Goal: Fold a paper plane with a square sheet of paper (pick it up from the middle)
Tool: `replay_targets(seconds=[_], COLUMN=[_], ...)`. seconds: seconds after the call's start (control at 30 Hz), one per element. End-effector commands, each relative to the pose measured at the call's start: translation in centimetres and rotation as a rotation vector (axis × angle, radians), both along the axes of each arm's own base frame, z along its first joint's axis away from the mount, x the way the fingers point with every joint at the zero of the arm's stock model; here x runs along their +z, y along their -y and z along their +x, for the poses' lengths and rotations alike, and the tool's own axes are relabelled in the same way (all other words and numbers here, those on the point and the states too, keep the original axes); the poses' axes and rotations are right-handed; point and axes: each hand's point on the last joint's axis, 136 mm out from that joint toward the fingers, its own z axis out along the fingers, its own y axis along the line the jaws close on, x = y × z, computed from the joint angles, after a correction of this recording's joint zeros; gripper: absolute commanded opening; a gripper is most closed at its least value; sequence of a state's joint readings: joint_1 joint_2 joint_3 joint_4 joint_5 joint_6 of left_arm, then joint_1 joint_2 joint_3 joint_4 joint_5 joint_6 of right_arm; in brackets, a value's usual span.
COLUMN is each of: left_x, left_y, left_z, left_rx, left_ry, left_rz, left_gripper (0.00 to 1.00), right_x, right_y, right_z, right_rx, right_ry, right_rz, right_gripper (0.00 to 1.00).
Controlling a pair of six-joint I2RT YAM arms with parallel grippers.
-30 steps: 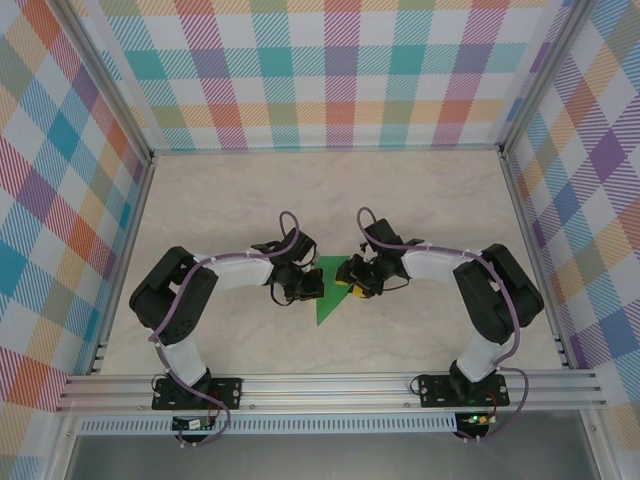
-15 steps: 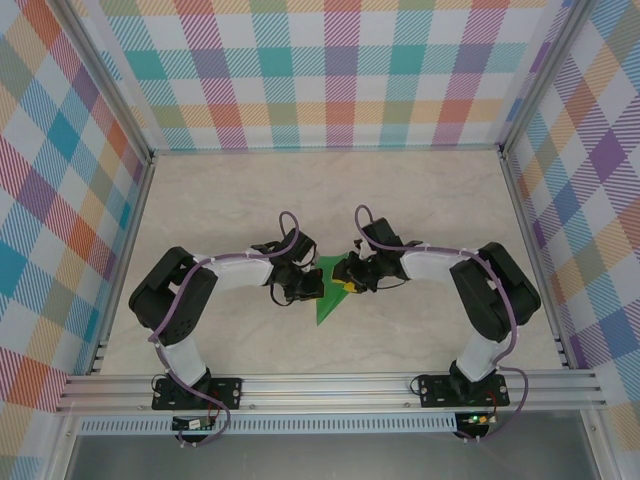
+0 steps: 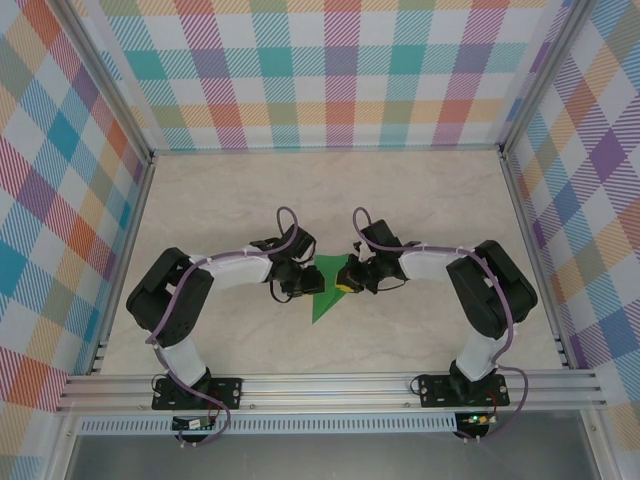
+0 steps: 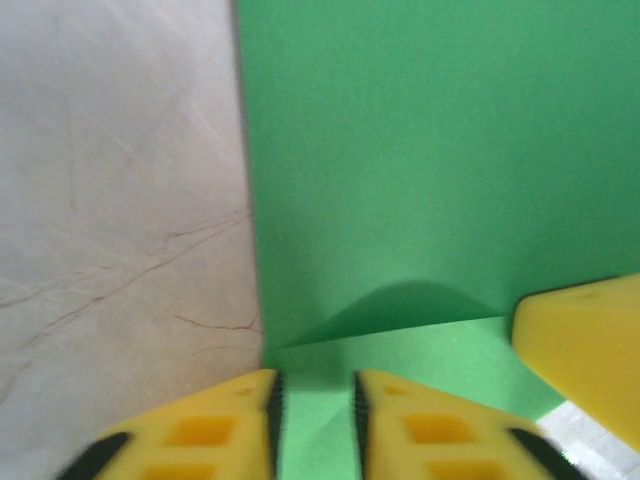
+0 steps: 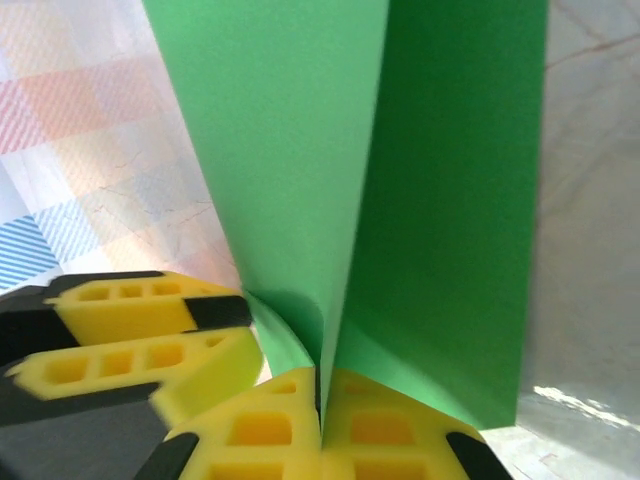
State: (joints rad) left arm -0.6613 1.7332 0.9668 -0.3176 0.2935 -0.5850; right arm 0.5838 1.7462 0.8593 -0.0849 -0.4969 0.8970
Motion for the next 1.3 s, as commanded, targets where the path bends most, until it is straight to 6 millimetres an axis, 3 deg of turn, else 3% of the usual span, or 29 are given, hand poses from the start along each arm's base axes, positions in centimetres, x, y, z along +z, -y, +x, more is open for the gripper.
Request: replay_targets(seconds=[0.0, 0.17, 0.53, 0.73, 1.03, 1.17, 1.27], left_x=[3.1, 5.7, 9.0, 10.6, 13.1, 13.3, 12.8], left_y=[-0.8, -1.0, 0.6, 0.4, 0.5, 0.4, 0.2], left_z=[1.7, 2.5, 2.0, 2.1, 2.3, 2.7, 2.7], left_rx=[0.043, 0.067, -0.052, -0.085, -0.117, -0.111, -0.118], left_ry=[0.082, 0.178, 0.349, 0.445, 0.561, 0.592, 0.608], left_rz=[-0.006, -0.045, -0.219, -0.227, -0.256, -0.249, -0.234], left_gripper=[0.37, 0.57, 0.79, 0.85, 0.98, 1.0, 1.0], right_x=[1.2, 3.1, 6.2, 8.2, 12.0, 11.9, 10.5], right_y=[0.5, 1.7, 5.5, 4.8, 6.2, 5.8, 4.4], right_z=[0.6, 1.4, 1.2, 1.7, 2.9, 3.3, 3.5], right_rx=[-0.026, -0.107, -0.378, -0.392, -0.452, -0.472, -0.483], right_ry=[0.052, 0.087, 0.077, 0.09, 0.173, 0.157, 0.085], right_rz=[-0.04, -0.099, -0.217, -0.197, -0.272, -0.282, -0.254], right_gripper=[0.0, 0.0, 0.0, 0.0, 0.0, 0.0, 0.0])
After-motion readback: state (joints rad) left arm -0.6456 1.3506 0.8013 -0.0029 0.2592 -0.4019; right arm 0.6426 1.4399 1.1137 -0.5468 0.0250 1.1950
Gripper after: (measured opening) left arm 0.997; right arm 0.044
